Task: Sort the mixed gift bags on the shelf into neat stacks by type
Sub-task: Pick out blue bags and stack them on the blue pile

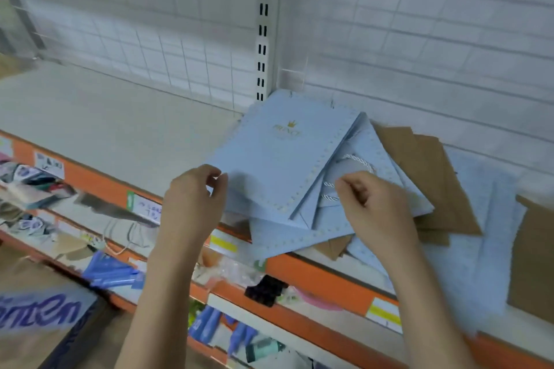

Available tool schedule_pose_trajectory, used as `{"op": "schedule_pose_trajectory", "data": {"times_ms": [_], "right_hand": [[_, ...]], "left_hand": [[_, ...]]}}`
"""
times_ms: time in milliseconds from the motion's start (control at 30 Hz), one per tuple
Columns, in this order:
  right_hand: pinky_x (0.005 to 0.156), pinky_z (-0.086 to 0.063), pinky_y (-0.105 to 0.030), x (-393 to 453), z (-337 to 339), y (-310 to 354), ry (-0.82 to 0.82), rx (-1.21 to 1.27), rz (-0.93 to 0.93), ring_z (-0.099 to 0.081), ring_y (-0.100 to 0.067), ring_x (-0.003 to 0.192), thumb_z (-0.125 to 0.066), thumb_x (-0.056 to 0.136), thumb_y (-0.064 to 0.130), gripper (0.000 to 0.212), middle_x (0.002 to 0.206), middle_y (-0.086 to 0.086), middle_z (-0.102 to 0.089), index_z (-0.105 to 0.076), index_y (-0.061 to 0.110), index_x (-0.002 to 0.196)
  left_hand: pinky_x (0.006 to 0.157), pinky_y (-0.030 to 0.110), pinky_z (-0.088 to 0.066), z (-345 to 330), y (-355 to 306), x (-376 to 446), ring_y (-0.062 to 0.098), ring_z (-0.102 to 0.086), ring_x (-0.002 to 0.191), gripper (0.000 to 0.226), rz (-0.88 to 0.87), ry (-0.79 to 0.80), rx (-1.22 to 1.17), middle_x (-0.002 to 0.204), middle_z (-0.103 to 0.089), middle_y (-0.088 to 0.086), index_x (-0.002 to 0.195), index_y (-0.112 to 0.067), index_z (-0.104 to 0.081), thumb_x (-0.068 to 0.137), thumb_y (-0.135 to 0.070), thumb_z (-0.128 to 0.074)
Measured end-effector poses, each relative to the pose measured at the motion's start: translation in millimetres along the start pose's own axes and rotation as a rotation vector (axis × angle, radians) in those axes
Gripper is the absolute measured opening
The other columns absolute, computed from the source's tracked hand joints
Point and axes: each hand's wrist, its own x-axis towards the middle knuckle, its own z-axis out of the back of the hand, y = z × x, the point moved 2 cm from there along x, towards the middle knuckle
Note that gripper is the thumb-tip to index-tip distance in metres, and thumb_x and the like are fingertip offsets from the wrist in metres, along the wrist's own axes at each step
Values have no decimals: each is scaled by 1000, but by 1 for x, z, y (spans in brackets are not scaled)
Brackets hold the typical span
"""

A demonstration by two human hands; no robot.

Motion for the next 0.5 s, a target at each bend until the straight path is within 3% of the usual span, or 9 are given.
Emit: {"op": "schedule_pose_trajectory", "data": {"times_ms": [100,200,267,333,500], "right_hand": [[43,-28,-24,12,-22,10,41,-195,-37,-42,-16,44,-49,85,55,55,46,-3,-44,-43,10,54],[40,-18,-26,28,-30,20,41,-388,-110,-23,-16,36,-42,79,70,67,41,0,-25,-27,13,48],[39,-20,-24,38,-36,25,56,-466,-196,-27,-15,37,-43,74,75,70,42,-1,-29,-29,12,49],[42,-34,-25,47,-44,25,140,-493,-303,-40,-18,41,-49,71,76,71,47,-4,-43,-39,8,53],[57,-49,-32,55,-45,20,277,-307,-453,-56,-21,52,-64,75,58,54,56,-6,-56,-57,4,70]], "left_hand": [[70,26,-39,0,20,4,25,-59,81,20,-31,49,-20,94,-68,5,101,-9,-67,89,-21,-56],[74,28,-40,0,35,13,27,-59,89,24,-46,106,-29,99,-67,8,104,-8,-66,90,-24,-55],[75,30,-43,0,41,17,28,-59,89,25,-61,130,-38,98,-66,10,103,-7,-66,90,-25,-55],[73,29,-42,-2,45,19,28,-59,90,24,-64,152,-42,98,-66,9,103,-8,-66,90,-25,-54],[74,34,-47,-4,52,22,31,-59,86,21,-67,182,-54,94,-65,10,100,-9,-65,89,-24,-56]]}}
